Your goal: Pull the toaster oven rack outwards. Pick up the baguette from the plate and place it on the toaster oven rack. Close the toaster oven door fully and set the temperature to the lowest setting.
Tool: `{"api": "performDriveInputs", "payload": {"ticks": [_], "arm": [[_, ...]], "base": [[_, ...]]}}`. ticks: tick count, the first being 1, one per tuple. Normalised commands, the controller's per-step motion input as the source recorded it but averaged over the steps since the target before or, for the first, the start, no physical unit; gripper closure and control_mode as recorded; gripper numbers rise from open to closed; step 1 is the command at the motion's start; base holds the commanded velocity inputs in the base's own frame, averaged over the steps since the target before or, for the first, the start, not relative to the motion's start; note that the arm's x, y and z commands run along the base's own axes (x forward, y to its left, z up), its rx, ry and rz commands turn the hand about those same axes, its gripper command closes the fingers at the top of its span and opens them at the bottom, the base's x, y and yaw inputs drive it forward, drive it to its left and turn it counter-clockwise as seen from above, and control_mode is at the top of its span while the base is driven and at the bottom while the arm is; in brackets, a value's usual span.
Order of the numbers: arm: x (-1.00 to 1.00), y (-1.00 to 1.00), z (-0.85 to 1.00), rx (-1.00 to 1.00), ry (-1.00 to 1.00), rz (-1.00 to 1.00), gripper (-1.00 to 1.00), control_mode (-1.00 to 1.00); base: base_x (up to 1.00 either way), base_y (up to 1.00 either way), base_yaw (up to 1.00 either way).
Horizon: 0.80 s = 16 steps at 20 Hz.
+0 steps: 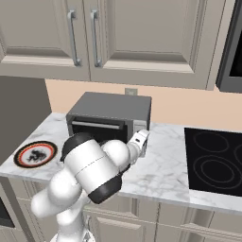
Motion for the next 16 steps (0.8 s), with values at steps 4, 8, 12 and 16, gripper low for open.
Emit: {"api": "performDriveInputs", "payload": {"ticks": [4,8,12,16], "arm": [[0.01,0.49,-0.02,-0.49,0.00,-0.10,1.00,-1.00],[0.00,0.27,-0.02,-0.24,0.00,-0.07,1.00,-1.00],[0.00,0.12,0.00,-0.07,0.00,-0.02,1.00,-1.00],[0.00,0.00,0.00,0.00,0.00,0.00,1.00,-1.00]], "base": [[0.00,0.00,0.00],[0.00,0.00,0.00],[0.00,0.00,0.00],[0.00,0.00,0.00]]}}
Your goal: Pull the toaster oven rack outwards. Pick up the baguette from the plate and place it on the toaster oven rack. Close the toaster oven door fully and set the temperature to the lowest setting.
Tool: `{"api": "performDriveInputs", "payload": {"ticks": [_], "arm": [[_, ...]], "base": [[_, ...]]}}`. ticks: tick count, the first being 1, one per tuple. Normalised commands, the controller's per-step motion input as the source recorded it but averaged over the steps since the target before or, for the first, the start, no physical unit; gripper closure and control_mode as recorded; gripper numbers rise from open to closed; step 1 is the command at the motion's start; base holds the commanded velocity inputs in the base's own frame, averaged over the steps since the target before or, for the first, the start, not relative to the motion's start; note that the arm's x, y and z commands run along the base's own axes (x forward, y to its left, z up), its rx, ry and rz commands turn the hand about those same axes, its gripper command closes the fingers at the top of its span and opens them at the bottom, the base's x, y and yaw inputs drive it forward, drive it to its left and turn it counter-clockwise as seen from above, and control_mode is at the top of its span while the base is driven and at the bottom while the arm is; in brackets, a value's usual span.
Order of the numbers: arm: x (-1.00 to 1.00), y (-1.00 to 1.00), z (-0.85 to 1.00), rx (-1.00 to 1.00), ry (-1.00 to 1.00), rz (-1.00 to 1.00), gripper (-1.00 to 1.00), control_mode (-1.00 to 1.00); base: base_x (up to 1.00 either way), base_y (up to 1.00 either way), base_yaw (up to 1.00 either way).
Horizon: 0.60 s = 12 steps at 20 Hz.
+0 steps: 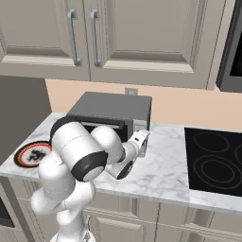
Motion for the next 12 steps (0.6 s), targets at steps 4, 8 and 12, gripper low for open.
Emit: {"api": "performDriveInputs", "payload": {"ticks": [4,8,12], "arm": [[0.00,0.00,0.00,0.00,0.00,0.00,1.00,-1.00],[0.00,0.00,0.00,0.00,0.00,0.00,-1.00,-1.00],[-0.01,0.00,0.00,0.00,-0.01,0.00,-1.00,-1.00]], "base": [[0.00,0.00,0.00],[0.00,0.00,0.00],[0.00,0.00,0.00]]}}
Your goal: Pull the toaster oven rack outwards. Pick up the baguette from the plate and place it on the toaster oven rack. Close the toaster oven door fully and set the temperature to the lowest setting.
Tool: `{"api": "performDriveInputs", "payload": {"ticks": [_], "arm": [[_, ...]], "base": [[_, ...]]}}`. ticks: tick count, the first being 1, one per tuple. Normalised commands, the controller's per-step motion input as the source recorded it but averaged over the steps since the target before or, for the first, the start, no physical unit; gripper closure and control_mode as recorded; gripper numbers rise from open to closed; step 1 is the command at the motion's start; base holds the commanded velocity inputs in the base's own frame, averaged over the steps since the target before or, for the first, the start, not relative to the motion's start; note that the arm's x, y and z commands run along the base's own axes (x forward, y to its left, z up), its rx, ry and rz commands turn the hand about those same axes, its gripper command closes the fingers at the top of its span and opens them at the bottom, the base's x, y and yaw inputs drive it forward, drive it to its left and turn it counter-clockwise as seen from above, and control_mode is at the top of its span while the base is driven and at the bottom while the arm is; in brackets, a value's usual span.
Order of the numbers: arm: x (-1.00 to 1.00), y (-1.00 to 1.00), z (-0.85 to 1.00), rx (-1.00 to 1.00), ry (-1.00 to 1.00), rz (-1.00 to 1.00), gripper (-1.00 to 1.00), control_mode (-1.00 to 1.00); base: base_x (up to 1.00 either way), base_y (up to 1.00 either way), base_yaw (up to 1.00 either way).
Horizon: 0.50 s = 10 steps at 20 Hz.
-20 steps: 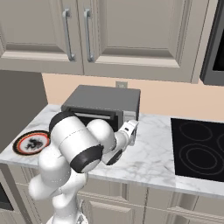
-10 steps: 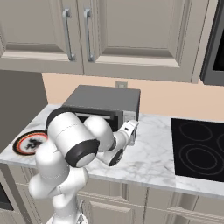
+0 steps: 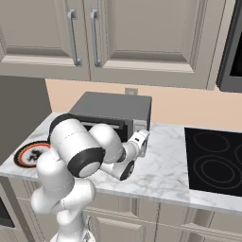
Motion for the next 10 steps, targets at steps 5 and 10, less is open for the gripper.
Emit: {"api": "performDriveInputs", "payload": {"ticks": [5,10], "arm": [[-0.12,0.06,0.02,0.00,-0.11,-0.09,-1.00,-1.00],[-0.31,0.12,0.18,0.02,-0.23,-0.14,-1.00,-1.00]], "base": [[0.00,0.00,0.00],[0.00,0.00,0.00]]}}
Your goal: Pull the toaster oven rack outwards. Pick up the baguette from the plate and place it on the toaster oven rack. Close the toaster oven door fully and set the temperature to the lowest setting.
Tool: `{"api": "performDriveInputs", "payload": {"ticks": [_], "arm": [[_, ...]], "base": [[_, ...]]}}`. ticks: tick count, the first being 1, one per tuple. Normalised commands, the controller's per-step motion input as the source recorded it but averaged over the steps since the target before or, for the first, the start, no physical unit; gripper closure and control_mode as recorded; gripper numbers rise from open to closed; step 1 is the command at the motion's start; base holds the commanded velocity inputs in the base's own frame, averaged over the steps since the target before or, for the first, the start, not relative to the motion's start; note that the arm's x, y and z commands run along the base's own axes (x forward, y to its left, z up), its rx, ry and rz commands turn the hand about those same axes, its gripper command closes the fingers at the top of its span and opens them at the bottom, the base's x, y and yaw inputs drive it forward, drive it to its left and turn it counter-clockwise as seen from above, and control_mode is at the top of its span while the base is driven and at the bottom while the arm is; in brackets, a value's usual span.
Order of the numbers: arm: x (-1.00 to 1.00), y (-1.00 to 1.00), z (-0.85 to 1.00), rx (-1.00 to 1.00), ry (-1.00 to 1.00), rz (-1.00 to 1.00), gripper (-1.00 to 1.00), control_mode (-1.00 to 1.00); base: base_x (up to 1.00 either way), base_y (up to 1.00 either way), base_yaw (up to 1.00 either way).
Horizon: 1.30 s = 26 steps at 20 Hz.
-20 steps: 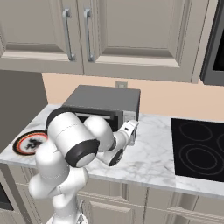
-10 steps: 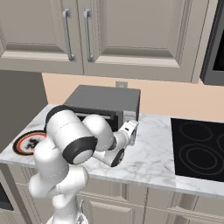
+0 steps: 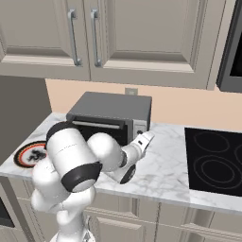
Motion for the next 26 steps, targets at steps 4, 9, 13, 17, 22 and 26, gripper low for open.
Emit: {"api": "performDriveInputs", "payload": {"ticks": [4,9,13,17,22,26], "arm": [[-0.52,0.44,0.03,0.21,-0.26,-0.17,-1.00,-1.00],[-0.46,0.51,0.00,0.52,-0.23,-0.22,-1.00,-1.00],[-0.09,0.11,0.00,0.85,-0.15,-0.26,-1.00,-1.00],[-0.15,0.02,0.00,0.95,-0.05,-0.21,-1.00,-1.00],[-0.12,-0.01,0.00,0.78,0.01,-0.03,-1.00,-1.00],[0.00,0.00,0.00,0.69,-0.03,-0.02,-1.00,-1.00]], "base": [[0.00,0.00,0.00],[0.00,0.00,0.00],[0.00,0.00,0.00],[0.00,0.00,0.00],[0.00,0.00,0.00],[0.00,0.00,0.00]]}}
